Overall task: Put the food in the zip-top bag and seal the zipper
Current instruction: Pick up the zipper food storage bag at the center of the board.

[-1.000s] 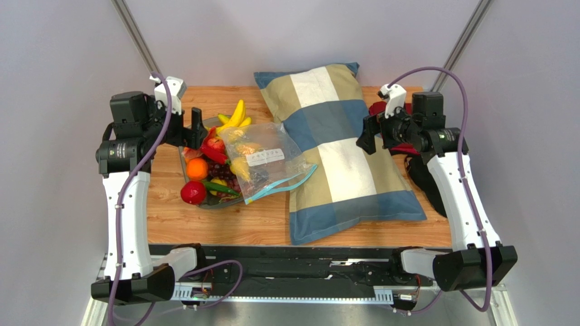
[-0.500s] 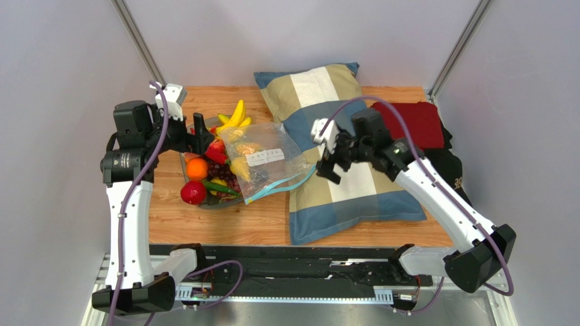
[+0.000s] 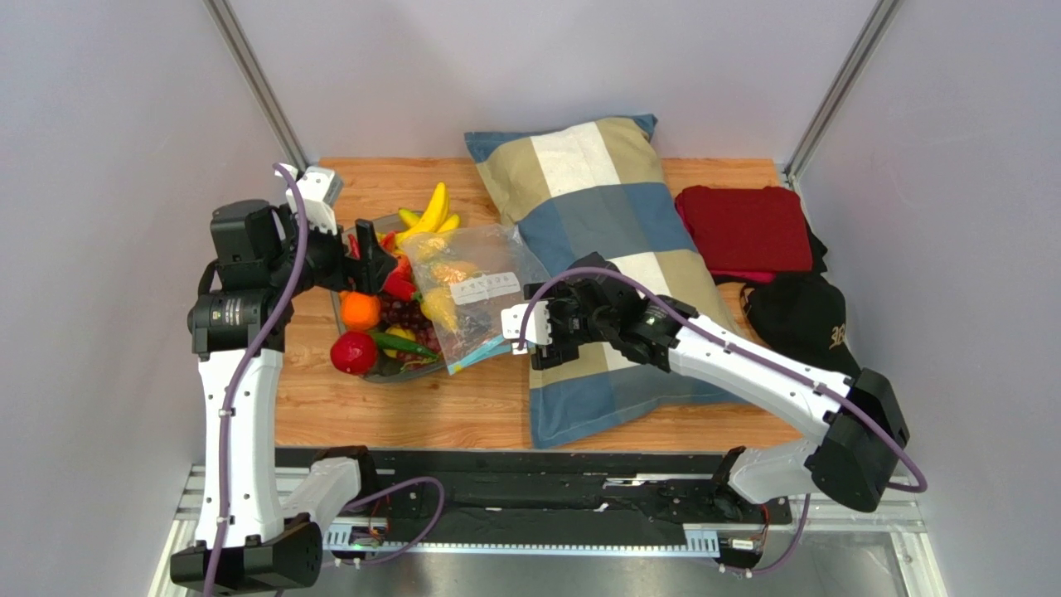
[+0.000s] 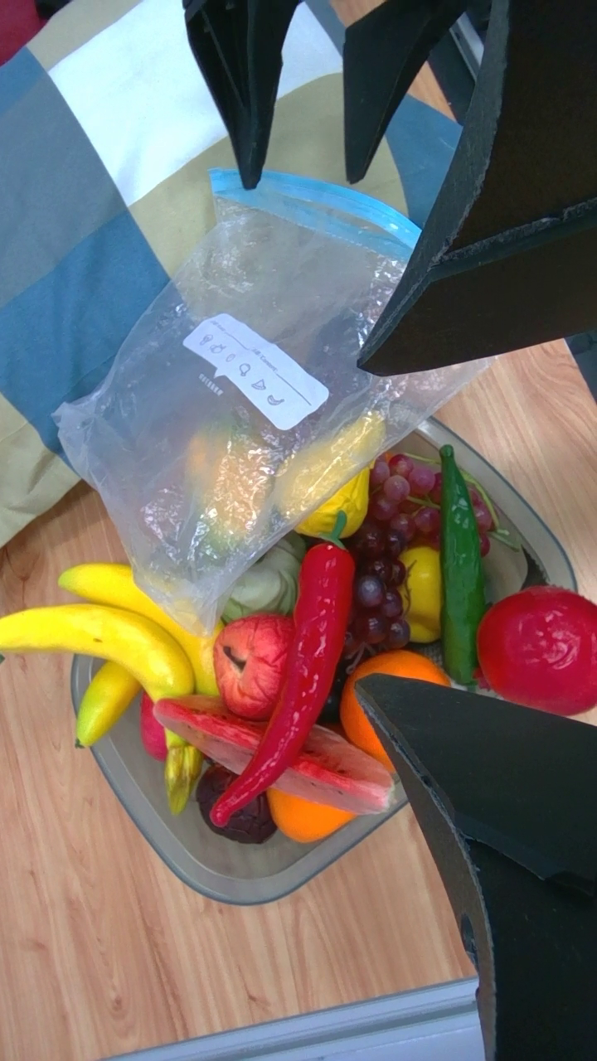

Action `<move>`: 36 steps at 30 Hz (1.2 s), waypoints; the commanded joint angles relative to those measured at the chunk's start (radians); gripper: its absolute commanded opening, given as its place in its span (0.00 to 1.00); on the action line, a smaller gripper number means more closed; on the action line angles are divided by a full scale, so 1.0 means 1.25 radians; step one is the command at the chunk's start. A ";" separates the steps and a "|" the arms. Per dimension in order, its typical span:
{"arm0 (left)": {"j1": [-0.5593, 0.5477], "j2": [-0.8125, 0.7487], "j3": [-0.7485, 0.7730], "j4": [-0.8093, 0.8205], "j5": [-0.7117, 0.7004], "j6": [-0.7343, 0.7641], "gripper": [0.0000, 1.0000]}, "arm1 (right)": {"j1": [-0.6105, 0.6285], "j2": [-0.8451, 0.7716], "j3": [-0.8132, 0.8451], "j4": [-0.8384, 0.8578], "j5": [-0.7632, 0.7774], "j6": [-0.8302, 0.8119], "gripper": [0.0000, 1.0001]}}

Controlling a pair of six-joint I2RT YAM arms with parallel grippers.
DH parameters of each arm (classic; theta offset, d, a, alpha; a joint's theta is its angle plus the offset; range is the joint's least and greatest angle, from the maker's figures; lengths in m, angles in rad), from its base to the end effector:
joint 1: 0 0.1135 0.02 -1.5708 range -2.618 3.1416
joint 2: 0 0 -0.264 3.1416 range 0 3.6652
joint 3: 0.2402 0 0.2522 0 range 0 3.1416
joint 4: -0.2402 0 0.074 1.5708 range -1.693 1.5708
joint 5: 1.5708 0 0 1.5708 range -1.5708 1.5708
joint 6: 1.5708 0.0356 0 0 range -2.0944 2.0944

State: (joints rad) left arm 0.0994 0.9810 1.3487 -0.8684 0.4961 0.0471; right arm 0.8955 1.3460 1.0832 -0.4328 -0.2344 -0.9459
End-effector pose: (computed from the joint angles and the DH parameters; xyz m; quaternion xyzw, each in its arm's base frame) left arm 0.1734 0.0003 0.4264 0.1033 0.8369 -0.1745 0.5084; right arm 0.1790 0.2367 0.2955 -0.7461 0.5050 0.0953 0.4234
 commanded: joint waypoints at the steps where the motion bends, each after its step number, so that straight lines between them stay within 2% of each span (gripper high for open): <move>1: -0.003 -0.007 -0.009 0.032 0.001 -0.011 0.99 | 0.008 0.026 0.043 0.085 -0.012 -0.037 0.75; 9: -0.002 0.002 -0.014 0.035 -0.007 -0.011 0.99 | 0.033 0.057 0.055 0.093 -0.054 -0.041 0.70; 12: -0.003 -0.001 -0.025 0.035 -0.005 -0.012 0.99 | 0.036 0.077 0.073 0.089 -0.058 -0.040 0.60; 15: -0.002 -0.004 -0.031 0.035 -0.012 -0.008 0.99 | 0.037 0.089 0.081 0.079 -0.055 -0.047 0.44; 17: -0.003 -0.006 -0.030 0.035 -0.015 -0.007 0.99 | 0.037 0.096 0.081 0.075 -0.048 -0.048 0.37; 18: -0.003 -0.006 -0.029 0.036 -0.014 -0.006 0.99 | 0.038 0.096 0.082 0.069 -0.043 -0.053 0.26; 22: -0.002 -0.003 -0.015 0.033 -0.010 -0.009 0.99 | 0.038 0.090 0.111 0.042 -0.026 -0.008 0.00; 29: -0.002 0.012 0.049 0.033 -0.016 0.015 0.99 | 0.013 0.027 0.237 0.004 0.105 0.184 0.00; 34: -0.002 0.048 0.119 0.046 -0.005 0.008 0.99 | -0.013 -0.042 0.304 -0.055 0.186 0.273 0.00; 36: -0.005 0.067 0.127 0.053 0.014 -0.004 0.99 | -0.024 -0.063 0.321 -0.079 0.262 0.301 0.00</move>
State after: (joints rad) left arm 0.0994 1.0328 1.4502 -0.8436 0.4820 0.0536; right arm 0.8867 1.3560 1.4105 -0.4759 -0.0734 -0.7067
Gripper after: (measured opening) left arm 0.990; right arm 0.011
